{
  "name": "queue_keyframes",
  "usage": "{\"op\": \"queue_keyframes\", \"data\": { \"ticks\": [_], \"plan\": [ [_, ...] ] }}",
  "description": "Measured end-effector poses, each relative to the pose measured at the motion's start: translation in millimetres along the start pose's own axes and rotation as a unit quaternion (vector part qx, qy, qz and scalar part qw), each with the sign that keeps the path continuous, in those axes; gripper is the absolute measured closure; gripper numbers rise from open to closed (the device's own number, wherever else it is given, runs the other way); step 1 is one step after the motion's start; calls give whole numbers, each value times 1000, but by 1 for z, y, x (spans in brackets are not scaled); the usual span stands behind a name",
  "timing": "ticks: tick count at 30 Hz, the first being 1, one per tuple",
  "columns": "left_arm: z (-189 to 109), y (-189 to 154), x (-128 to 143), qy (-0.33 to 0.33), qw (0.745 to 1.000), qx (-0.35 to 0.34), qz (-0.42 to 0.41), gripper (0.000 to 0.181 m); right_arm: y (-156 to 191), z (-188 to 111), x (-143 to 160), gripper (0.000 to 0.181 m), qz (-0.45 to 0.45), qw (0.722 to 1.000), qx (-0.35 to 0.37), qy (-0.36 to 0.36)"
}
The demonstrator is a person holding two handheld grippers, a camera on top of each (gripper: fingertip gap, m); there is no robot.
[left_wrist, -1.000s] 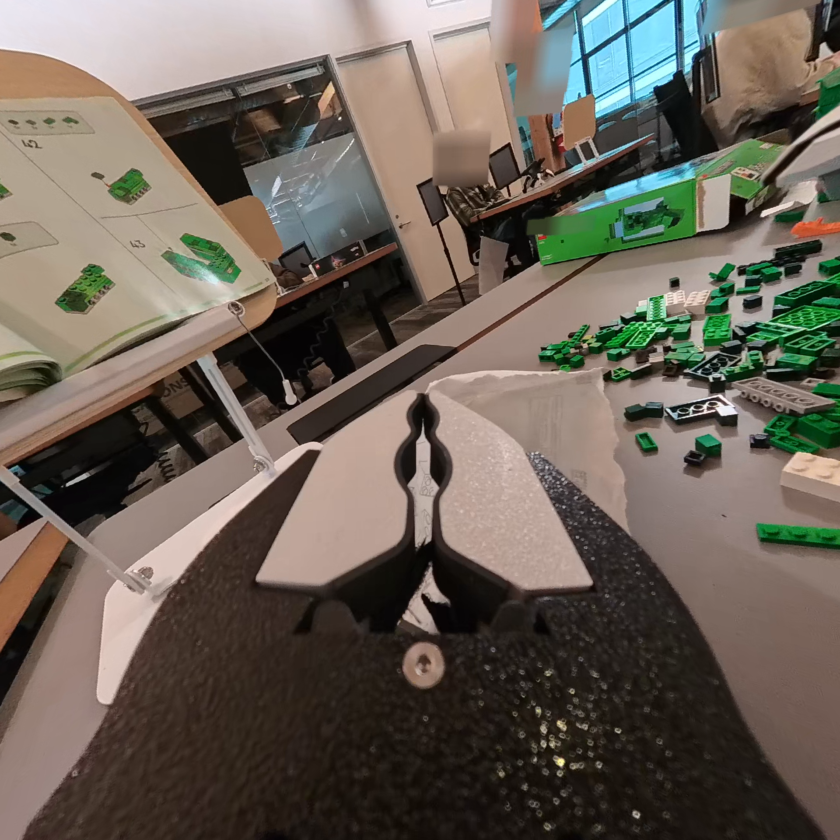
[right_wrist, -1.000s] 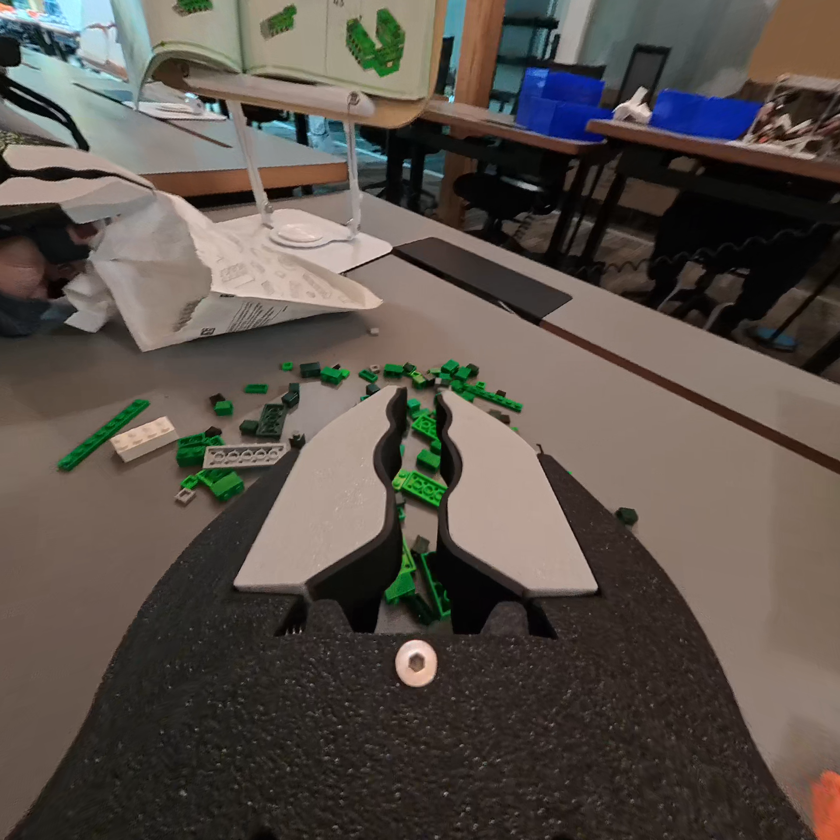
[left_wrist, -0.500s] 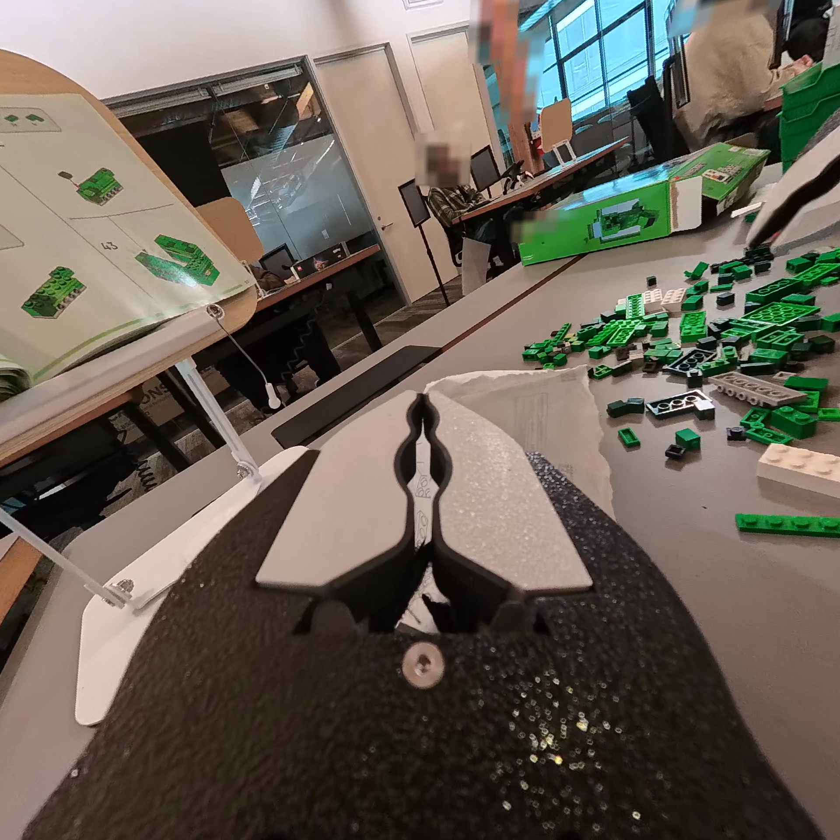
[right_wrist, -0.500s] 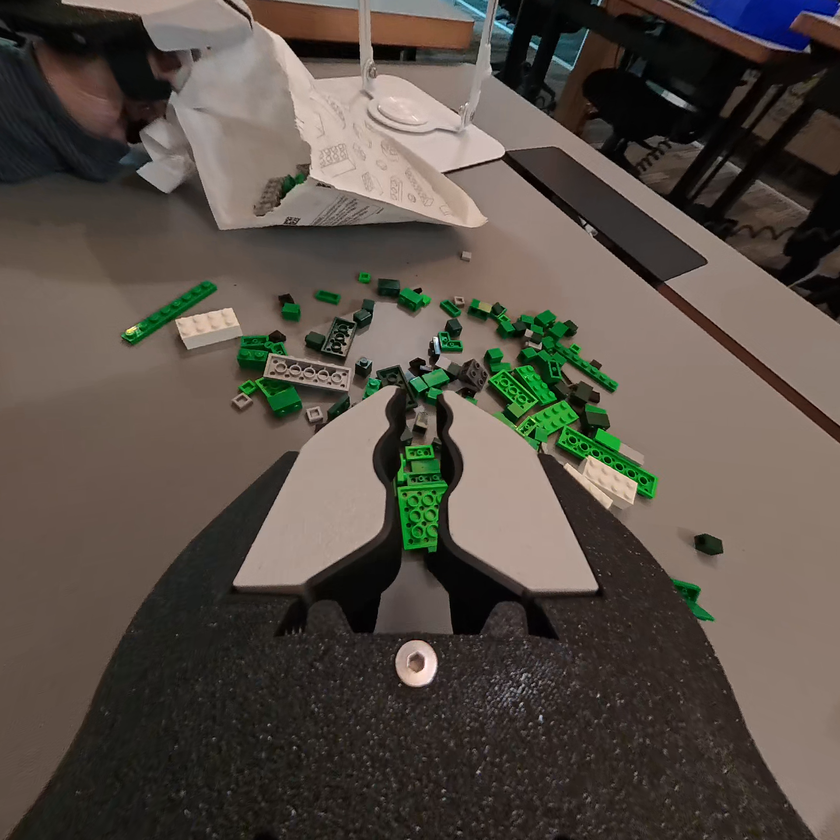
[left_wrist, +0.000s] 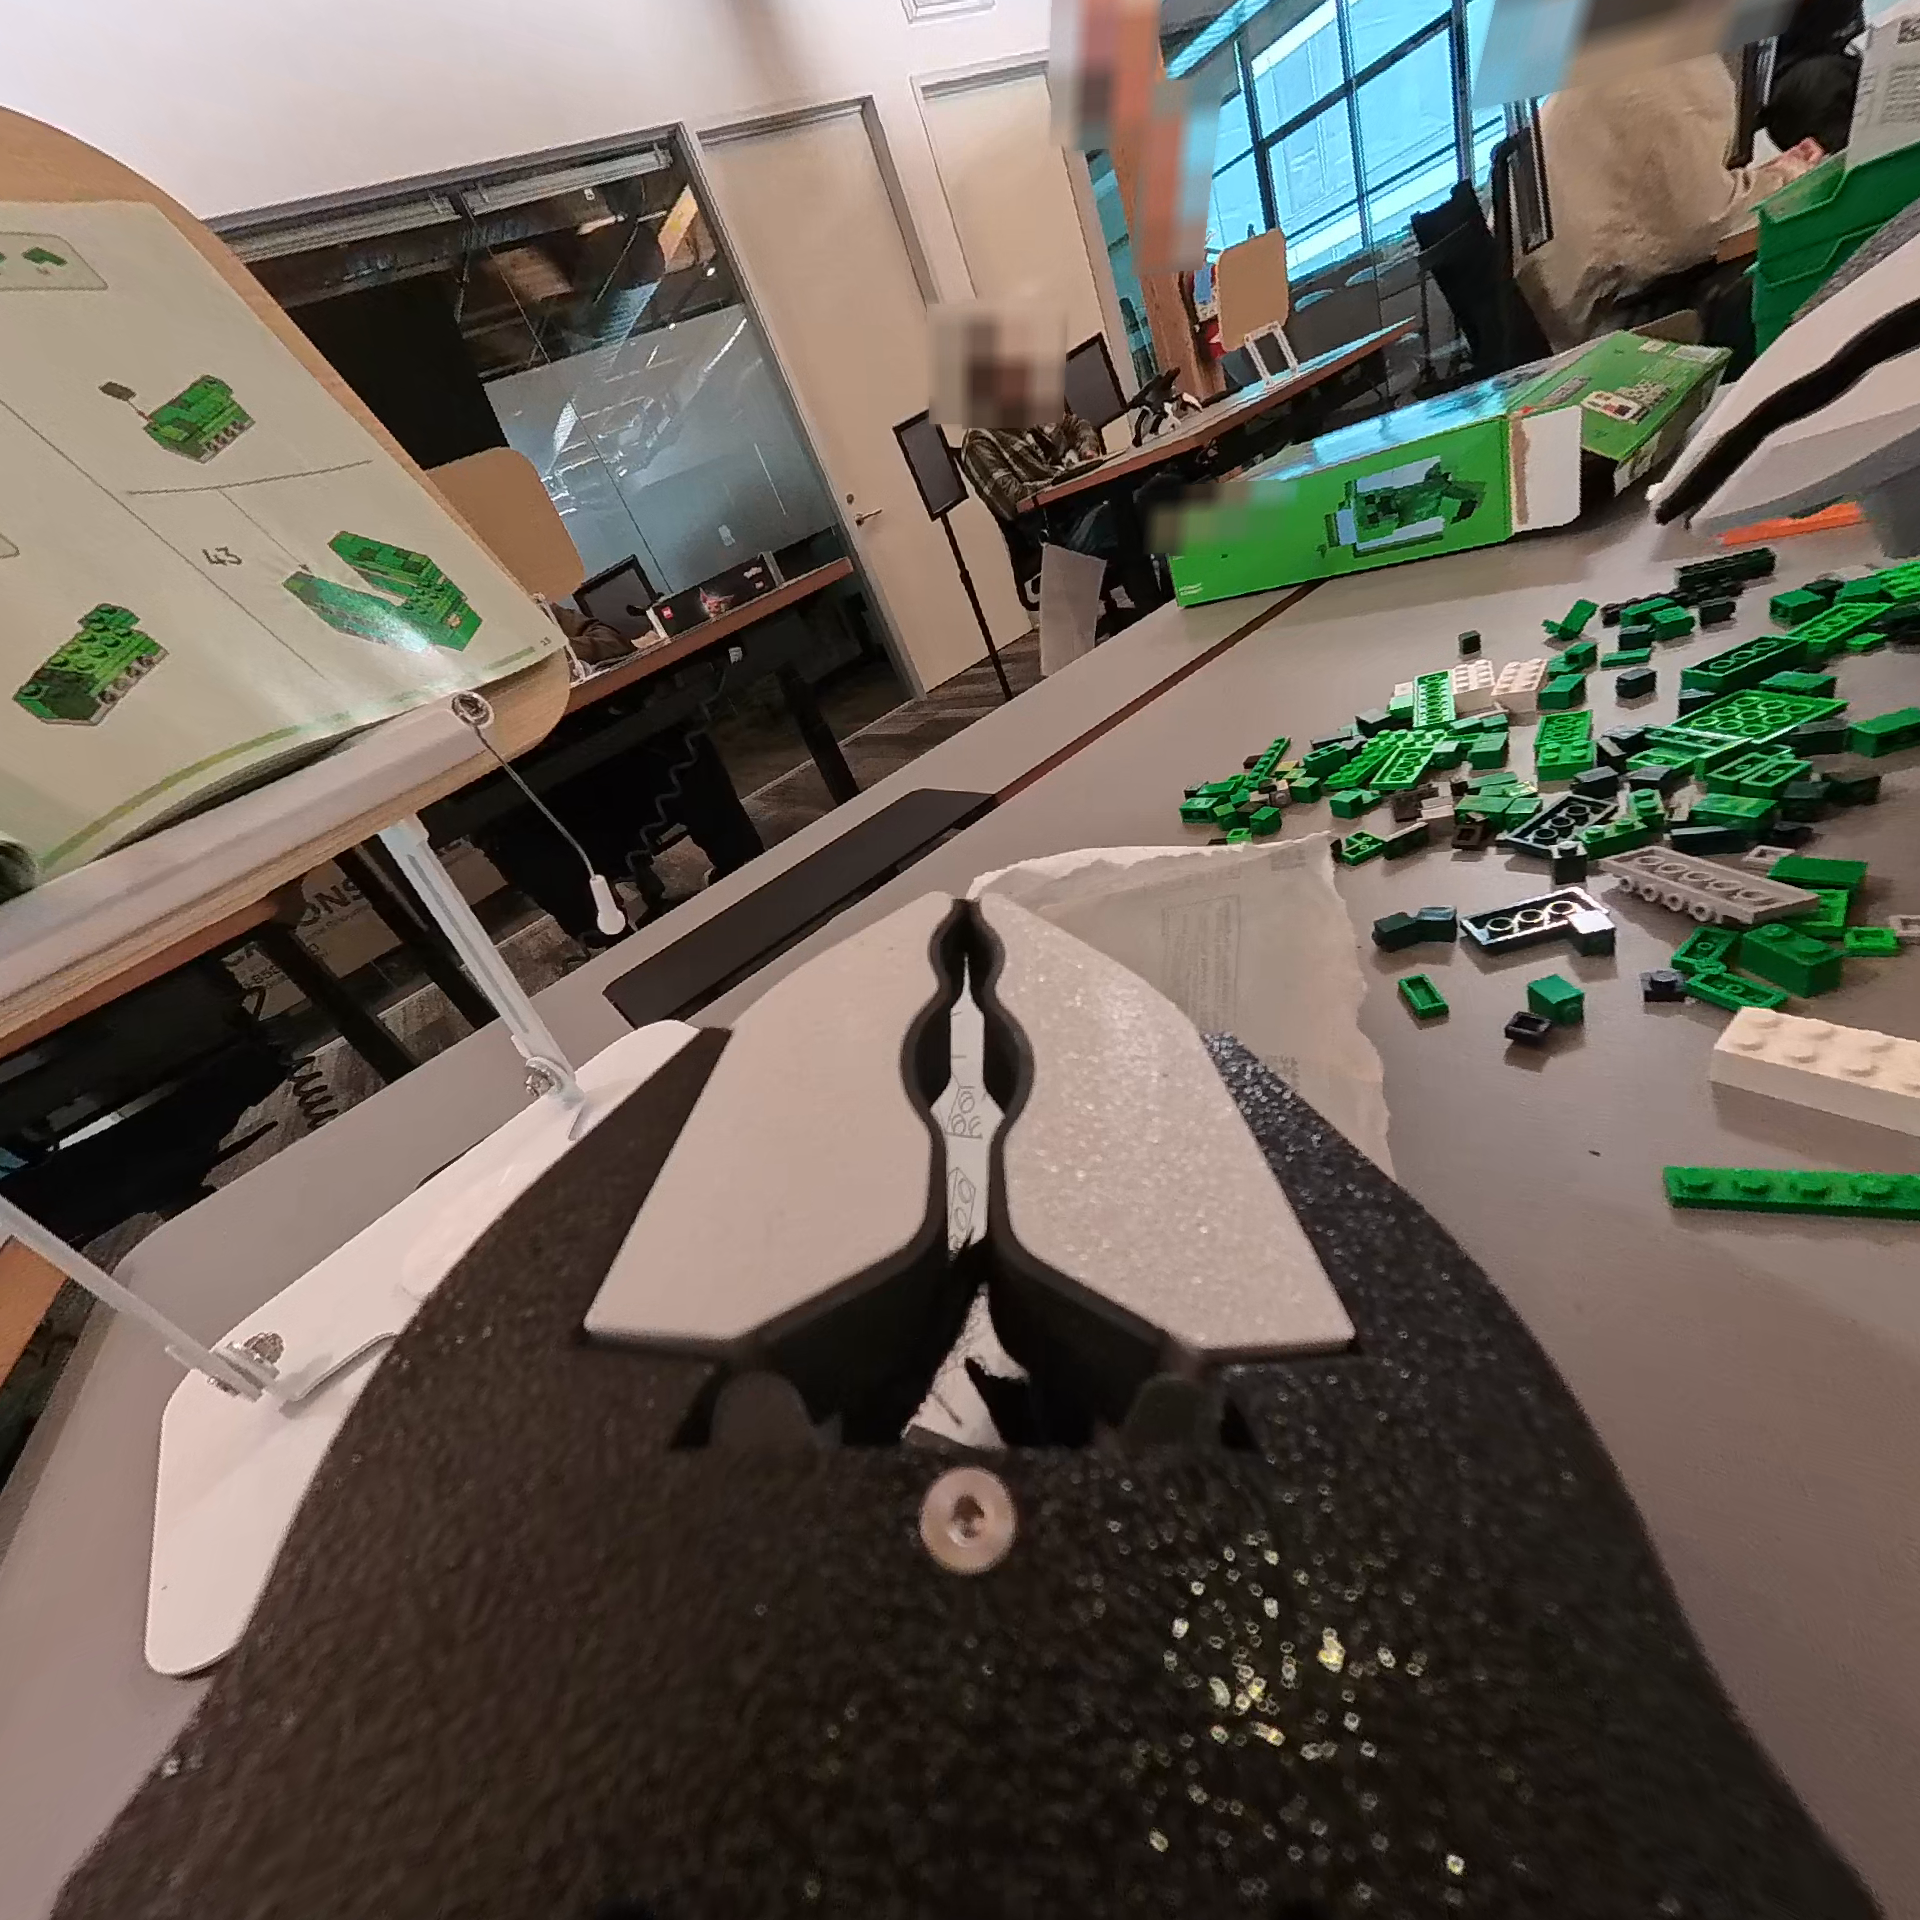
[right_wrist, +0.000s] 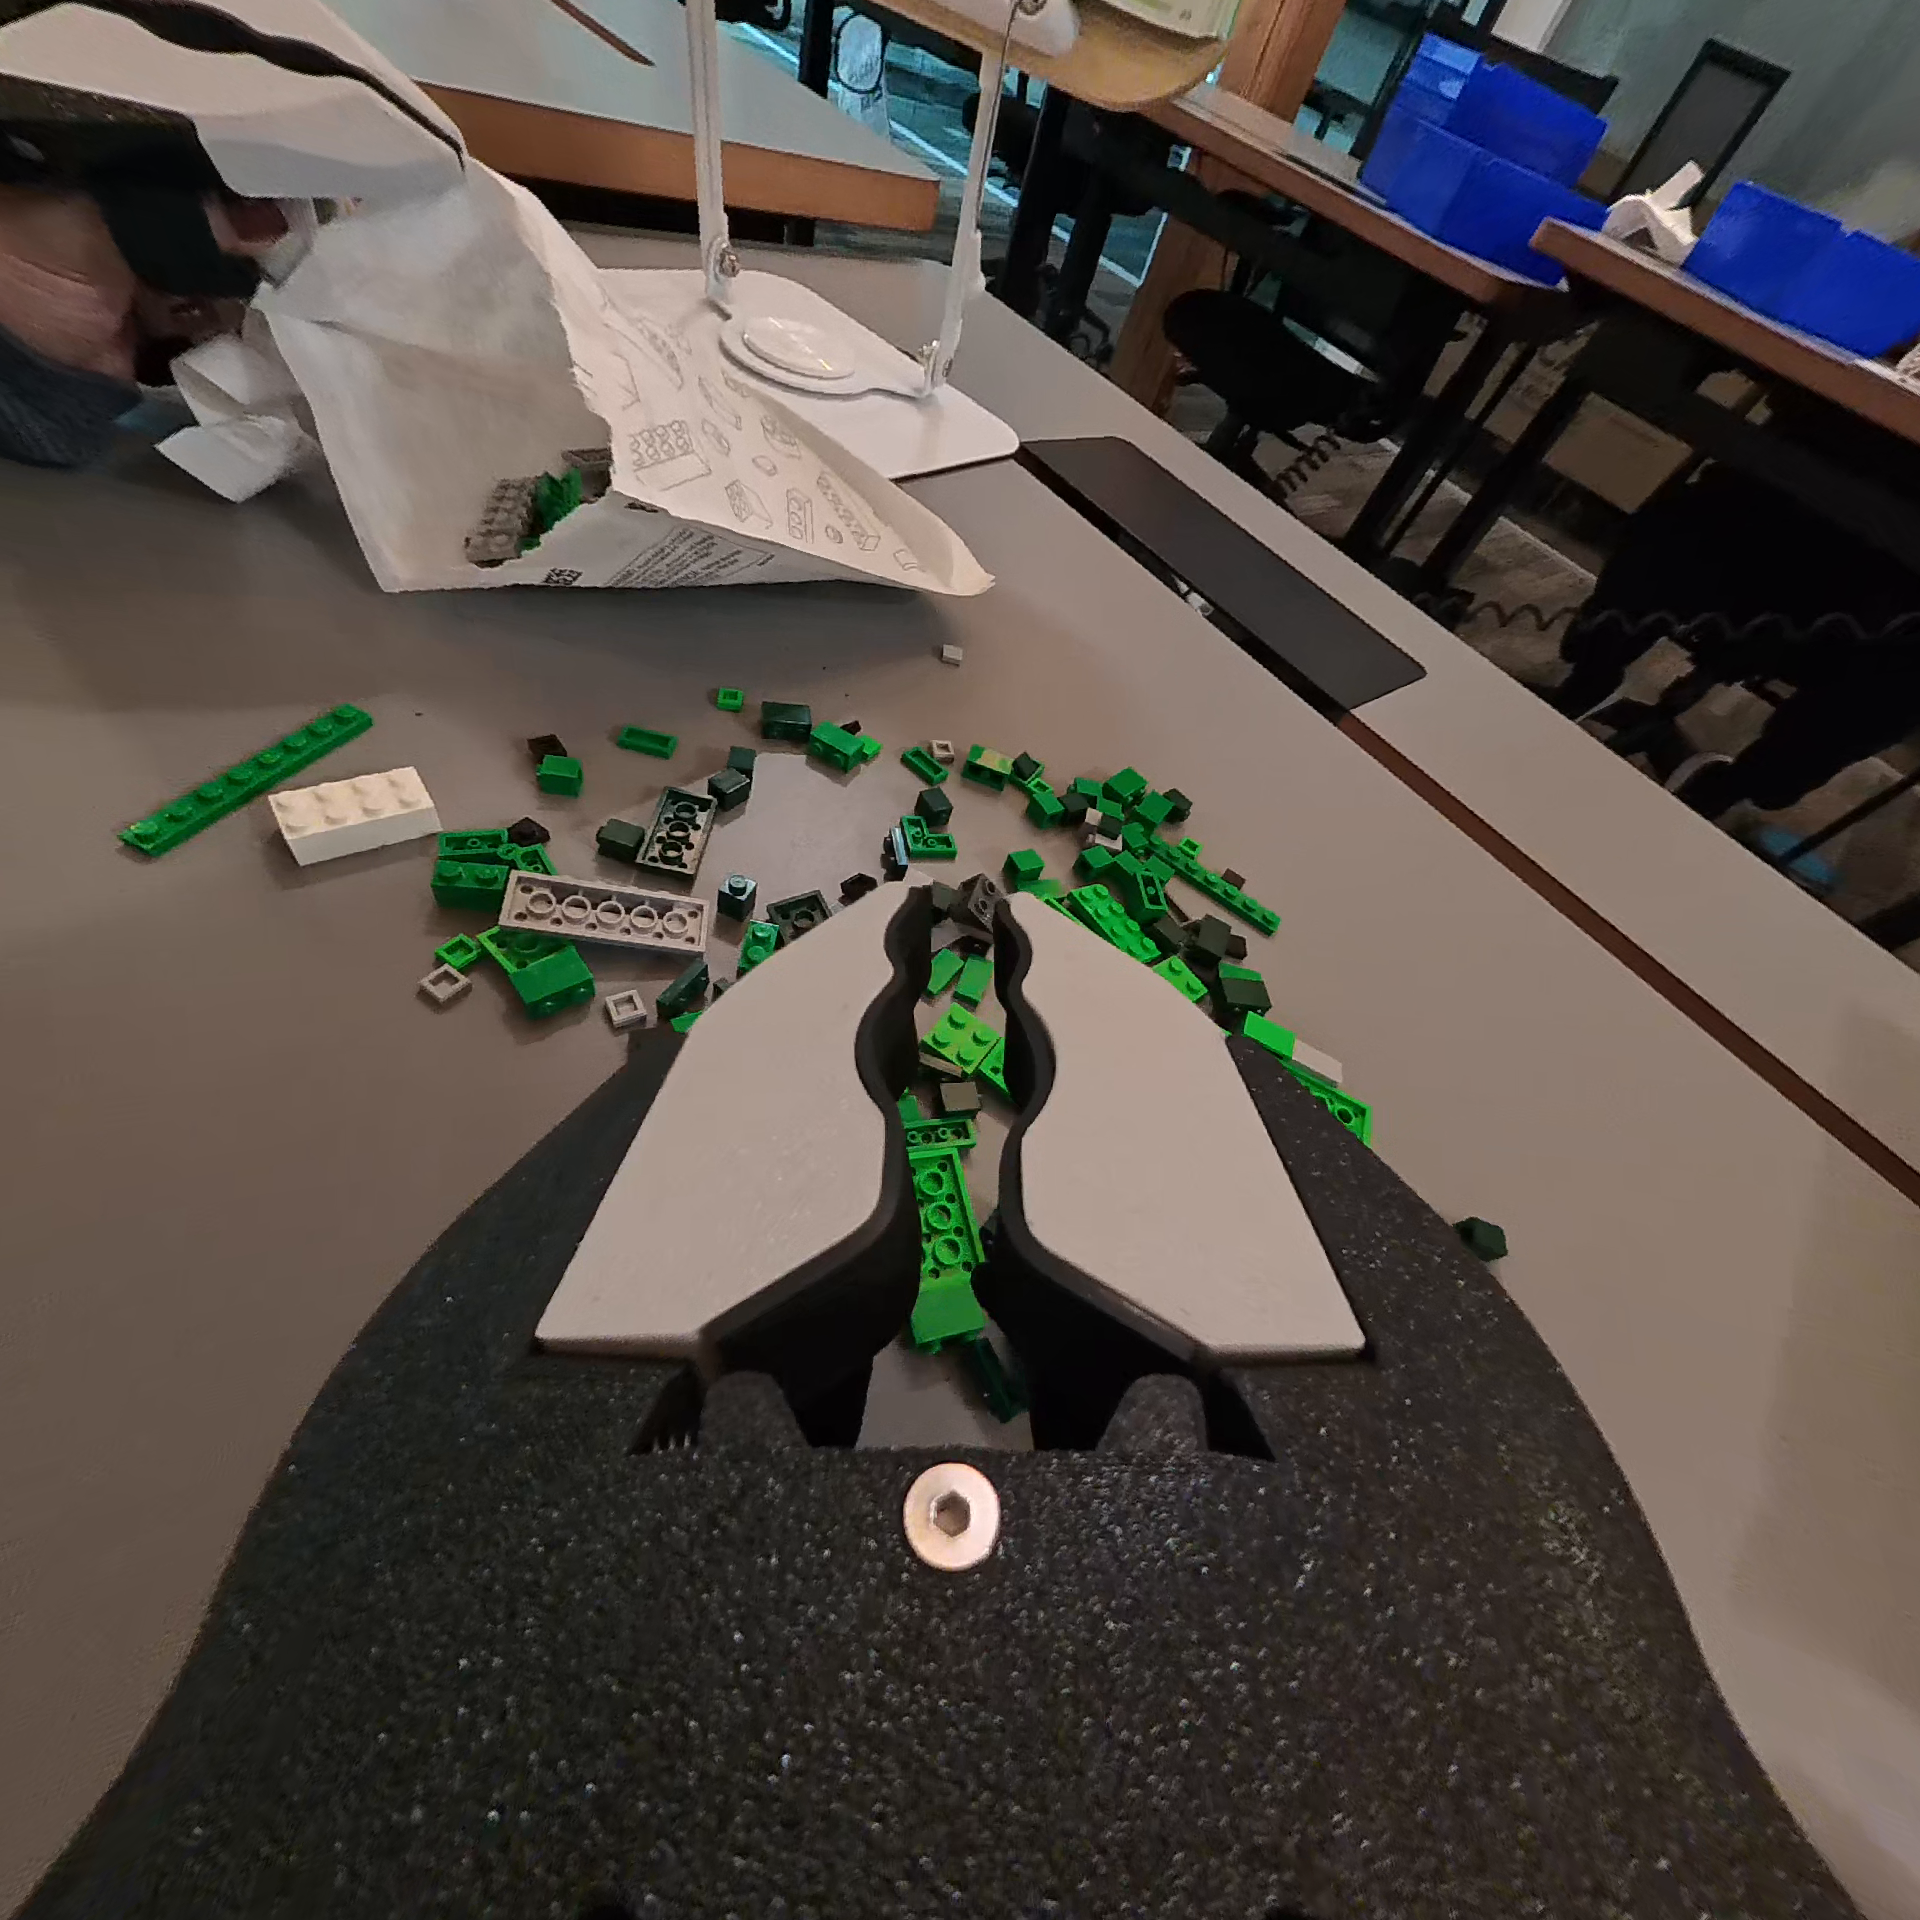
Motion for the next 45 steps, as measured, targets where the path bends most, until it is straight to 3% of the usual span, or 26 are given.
{"op": "queue_keyframes", "data": {
  "ticks": [9,17,23,30,37,39,42,45],
  "plan": [
    [0,0,0,0,1000,0,1,181,-15,-4,-1,174,8,999,40,-2],
    [-9,18,1,15,997,-70,13,181,-67,-23,6,181,68,984,164,-11],
    [-6,14,2,14,998,-53,10,181,-97,-37,17,181,90,964,252,0],
    [-4,10,3,16,999,-40,11,181,-116,-55,16,181,122,947,294,-30],
    [-3,9,3,16,999,-36,11,181,-140,-79,27,181,102,931,351,-11],
    [-3,9,3,16,999,-36,11,181,-147,-89,28,181,103,929,356,-20],
    [-3,8,3,16,999,-34,10,181,-150,-98,29,181,110,944,304,-62],
    [-2,8,3,16,999,-31,11,181,-160,-112,45,181,102,947,299,-57]
  ]
}}
Point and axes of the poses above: each gripper's, where its closed fingertips meet, z out along the fingers, x out of its underside, y = z × x across the jaws, the point moved 1 cm from there along -z, back along the fingers, and after that the axes turned 9 degrees about x, right-handed, at the moved point
